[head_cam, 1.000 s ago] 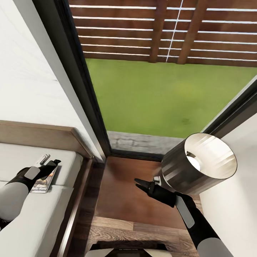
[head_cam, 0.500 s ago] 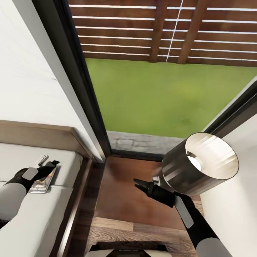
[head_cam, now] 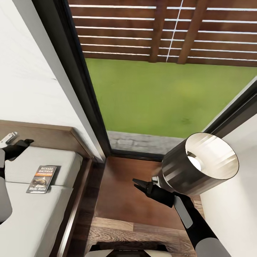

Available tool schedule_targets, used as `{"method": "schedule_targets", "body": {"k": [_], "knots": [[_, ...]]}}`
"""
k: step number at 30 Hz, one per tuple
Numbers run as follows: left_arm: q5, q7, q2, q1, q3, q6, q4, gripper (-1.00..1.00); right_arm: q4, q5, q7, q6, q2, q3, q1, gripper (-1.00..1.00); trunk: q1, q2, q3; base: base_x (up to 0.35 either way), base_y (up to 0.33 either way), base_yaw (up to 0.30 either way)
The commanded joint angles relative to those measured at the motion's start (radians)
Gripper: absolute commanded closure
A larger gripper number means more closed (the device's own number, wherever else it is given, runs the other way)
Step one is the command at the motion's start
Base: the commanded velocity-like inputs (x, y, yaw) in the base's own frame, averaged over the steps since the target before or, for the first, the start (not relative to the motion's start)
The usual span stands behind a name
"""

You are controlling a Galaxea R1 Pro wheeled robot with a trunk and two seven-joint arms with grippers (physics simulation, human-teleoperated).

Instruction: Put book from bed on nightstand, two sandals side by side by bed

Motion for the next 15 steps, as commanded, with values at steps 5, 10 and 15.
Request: {"method": "schedule_targets", "body": {"k": [5,10,15], "knots": [[-0.004,0.011,0.020,-0.001,0.007,-0.002,-0.014,-1.00,0.000,-0.005,-0.001,0.006,-0.001,0.000,0.000,-1.00,0.000,-0.001,-0.001,0.000,0.000,0.000],[-0.002,0.064,0.049,-0.001,0.007,-0.009,-0.012,-1.00,0.000,-0.005,0.000,0.006,-0.001,0.000,0.000,-1.00,0.000,-0.001,-0.001,0.000,0.000,0.000],[-0.001,0.072,0.067,-0.001,0.007,-0.006,-0.011,-1.00,0.000,-0.005,0.000,0.006,-0.002,0.000,0.000,-1.00,0.000,-0.001,-0.001,0.000,0.000,0.000]]}}
